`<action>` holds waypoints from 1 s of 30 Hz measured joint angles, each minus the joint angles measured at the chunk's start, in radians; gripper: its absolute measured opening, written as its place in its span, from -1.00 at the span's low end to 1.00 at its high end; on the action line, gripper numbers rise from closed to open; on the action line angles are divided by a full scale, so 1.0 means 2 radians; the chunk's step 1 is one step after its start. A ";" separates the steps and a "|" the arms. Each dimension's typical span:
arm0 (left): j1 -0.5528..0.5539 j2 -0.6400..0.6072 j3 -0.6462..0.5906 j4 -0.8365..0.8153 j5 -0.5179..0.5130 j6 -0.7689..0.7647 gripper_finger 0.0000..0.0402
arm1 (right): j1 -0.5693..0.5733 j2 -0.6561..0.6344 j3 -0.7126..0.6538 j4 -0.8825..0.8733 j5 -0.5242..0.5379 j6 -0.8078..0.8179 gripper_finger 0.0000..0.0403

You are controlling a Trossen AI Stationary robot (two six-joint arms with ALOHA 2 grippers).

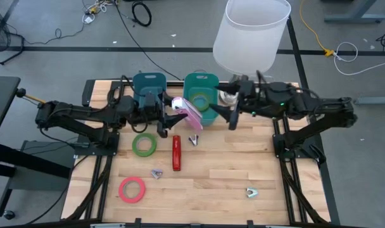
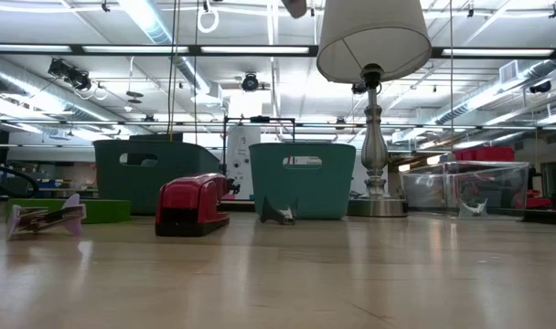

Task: Pick and place Stapler, Stapler remover, tape
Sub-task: Put the pink stapler into the blue bin

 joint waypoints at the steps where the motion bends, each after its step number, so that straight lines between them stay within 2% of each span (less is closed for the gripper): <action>1: 0.004 0.000 0.000 -0.005 -0.002 0.002 0.35 | 0.000 -0.004 0.000 0.000 0.000 0.005 0.78; 18: 0.123 0.000 0.000 -0.154 -0.042 0.001 0.34 | 0.011 -0.010 0.000 -0.075 -0.001 0.014 0.77; 23: 0.165 0.000 0.000 -0.186 -0.050 -0.014 0.34 | 0.011 -0.010 0.000 -0.082 -0.001 0.006 0.77; 30: 0.216 0.000 0.000 -0.261 -0.087 -0.045 0.35 | 0.011 -0.010 0.000 -0.084 -0.010 -0.005 0.77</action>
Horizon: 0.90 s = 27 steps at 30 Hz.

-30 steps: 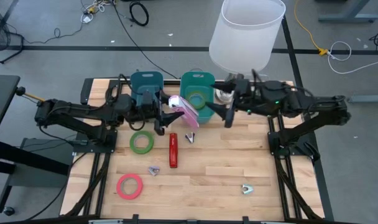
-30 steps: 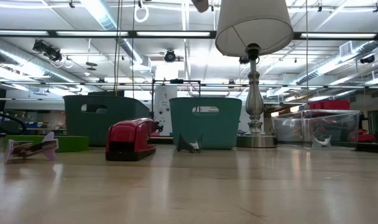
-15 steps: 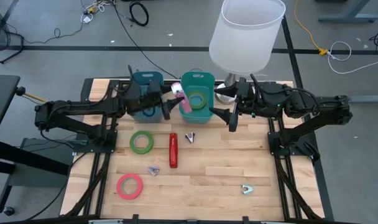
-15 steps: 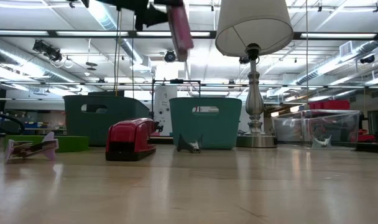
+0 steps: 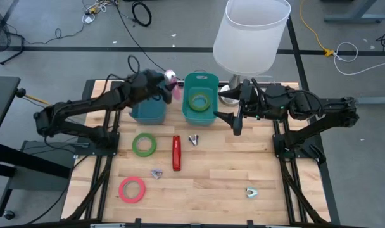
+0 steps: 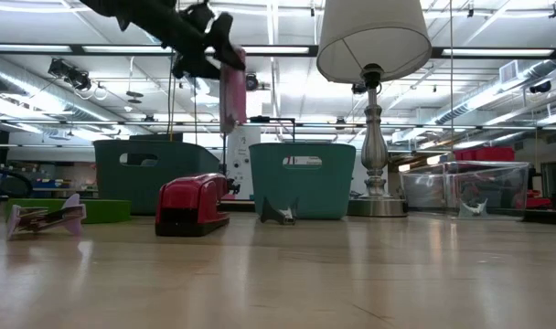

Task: Pick and place Stapler, Stapler remover, tape
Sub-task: Put the pink stapler into the blue bin

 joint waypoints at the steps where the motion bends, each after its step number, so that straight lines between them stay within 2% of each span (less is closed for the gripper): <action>1: 0.007 0.000 0.000 -0.009 -0.001 -0.006 0.35 | 0.000 0.000 0.000 -0.002 0.000 0.000 0.77; 18: 0.100 0.000 0.000 -0.029 -0.001 -0.018 0.35 | -0.025 0.000 0.000 -0.017 0.002 -0.024 0.77; 27: 0.135 0.000 0.000 -0.094 0.004 -0.030 0.34 | -0.053 0.000 0.000 -0.017 0.002 -0.009 0.77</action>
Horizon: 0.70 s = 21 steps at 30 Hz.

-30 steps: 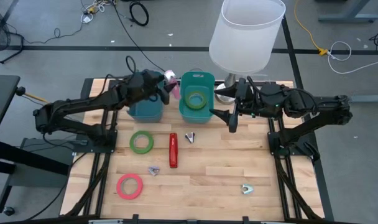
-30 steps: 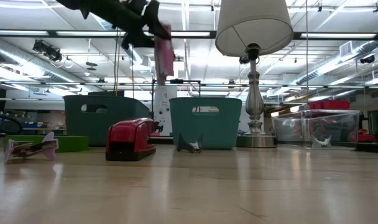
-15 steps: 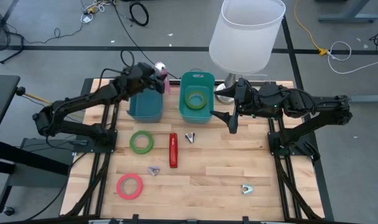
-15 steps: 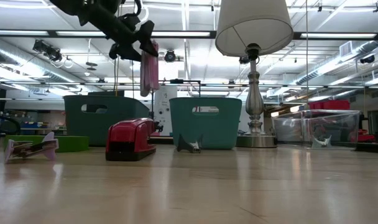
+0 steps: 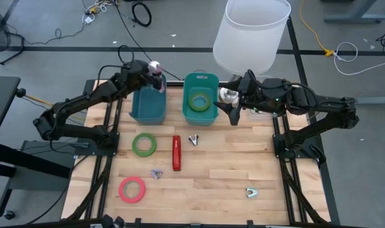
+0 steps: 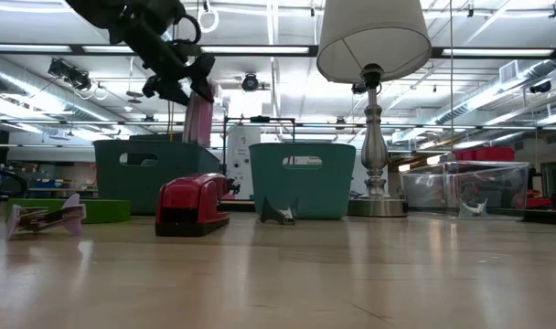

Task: Pick and place Stapler, Stapler remover, tape
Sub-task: Put the pink stapler into the blue bin

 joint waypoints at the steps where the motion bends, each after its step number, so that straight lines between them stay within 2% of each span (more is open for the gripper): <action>1: 0.002 0.000 0.000 -0.012 0.000 -0.005 0.35 | -0.002 0.000 0.000 0.000 0.000 0.000 0.77; 11: 0.007 0.000 0.000 -0.143 0.001 -0.111 0.36 | -0.017 0.002 0.000 0.000 0.000 0.011 0.77; 17: 0.007 0.001 0.000 -0.187 0.005 -0.160 0.36 | -0.017 0.002 0.000 0.000 0.000 0.011 0.77; 21: 0.006 0.003 0.000 -0.197 0.030 -0.176 0.37 | -0.017 0.002 0.000 0.000 0.000 0.011 0.77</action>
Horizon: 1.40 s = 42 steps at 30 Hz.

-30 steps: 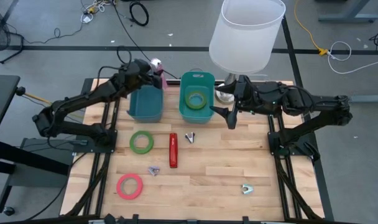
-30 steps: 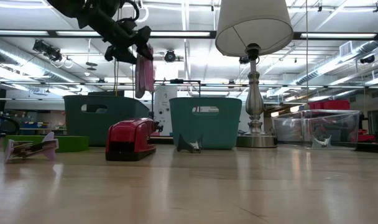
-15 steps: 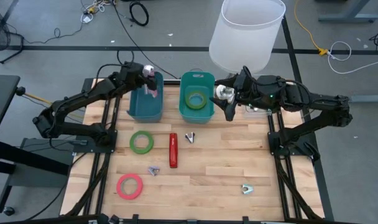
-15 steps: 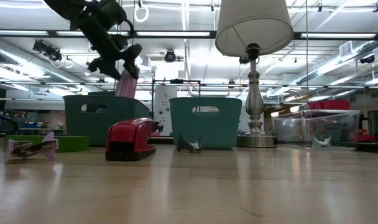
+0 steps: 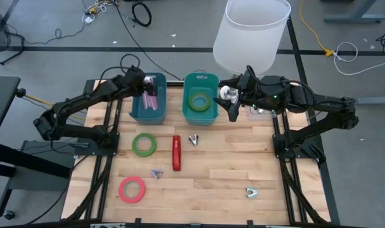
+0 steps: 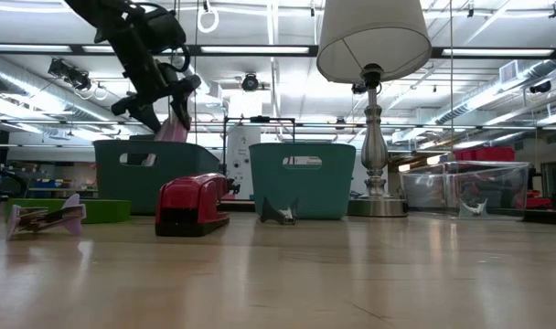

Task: Pick and place Stapler, Stapler remover, tape
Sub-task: Put the pink stapler into the blue bin

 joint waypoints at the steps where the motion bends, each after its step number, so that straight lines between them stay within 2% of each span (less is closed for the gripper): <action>1: 0.000 0.003 0.000 -0.002 0.003 0.000 0.37 | 0.000 0.000 0.000 0.000 0.000 0.000 0.77; 18: -0.001 0.118 0.000 0.034 0.065 -0.013 0.37 | 0.000 0.000 0.000 -0.001 0.006 0.012 0.77; 36: -0.001 0.122 0.000 0.069 0.072 -0.009 0.38 | 0.000 0.000 0.000 -0.013 0.006 0.013 0.77; 42: -0.001 0.122 0.000 0.066 0.072 -0.009 0.55 | 0.000 0.000 0.000 -0.013 0.006 0.013 0.77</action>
